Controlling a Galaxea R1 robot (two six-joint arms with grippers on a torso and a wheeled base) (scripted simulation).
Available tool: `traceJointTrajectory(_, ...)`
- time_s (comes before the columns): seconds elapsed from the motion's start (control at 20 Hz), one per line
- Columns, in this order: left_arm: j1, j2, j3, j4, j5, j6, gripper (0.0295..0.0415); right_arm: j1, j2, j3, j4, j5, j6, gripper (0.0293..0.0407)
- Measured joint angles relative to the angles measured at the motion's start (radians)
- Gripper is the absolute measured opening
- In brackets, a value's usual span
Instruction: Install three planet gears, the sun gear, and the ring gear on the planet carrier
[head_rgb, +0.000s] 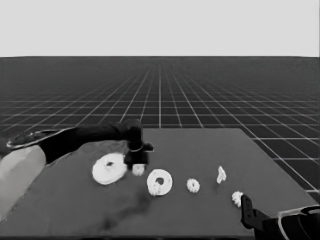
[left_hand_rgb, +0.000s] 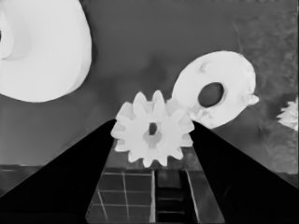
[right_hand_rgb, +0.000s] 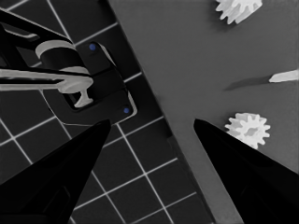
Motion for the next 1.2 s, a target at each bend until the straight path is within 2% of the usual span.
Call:
traceJointTrajectory(0.1,-0.007,0.184,-0.245,-0.012,-0.014,0.087,0.0312,0.000,0.000,0.000,0.000,0.000,0.000,0.0385)
traceJointTrajectory(0.2,-0.008,0.250,-0.356,-0.016,-0.022,0.136,0.0312,0.000,0.000,0.000,0.000,0.000,0.000,0.0385)
traceJointTrajectory(0.4,-0.007,0.282,-0.417,-0.019,-0.026,0.164,0.0312,0.000,0.000,0.000,0.000,0.000,0.000,0.0385)
traceJointTrajectory(0.5,0.087,0.305,-0.486,0.066,-0.069,0.203,0.0312,0.000,0.000,0.000,0.000,0.000,0.000,0.0385)
traceJointTrajectory(0.6,0.121,0.318,-0.525,0.092,-0.089,0.224,0.0312,0.000,0.000,0.000,0.000,0.000,0.000,0.0385)
traceJointTrajectory(0.9,0.135,0.325,-0.546,0.105,-0.100,0.234,0.0312,0.000,0.000,0.000,0.000,0.000,0.000,0.0385)
traceJointTrajectory(1.0,0.135,0.325,-0.546,0.105,-0.100,0.235,0.0371,0.000,0.000,0.000,0.000,0.000,0.000,0.0385)
traceJointTrajectory(1.05,0.135,0.325,-0.546,0.105,-0.100,0.235,0.0381,0.000,0.000,0.000,0.000,0.000,0.000,0.0385)
traceJointTrajectory(1.2,0.135,0.325,-0.547,0.105,-0.100,0.235,0.0384,0.000,0.000,0.000,0.000,0.000,0.000,0.0385)
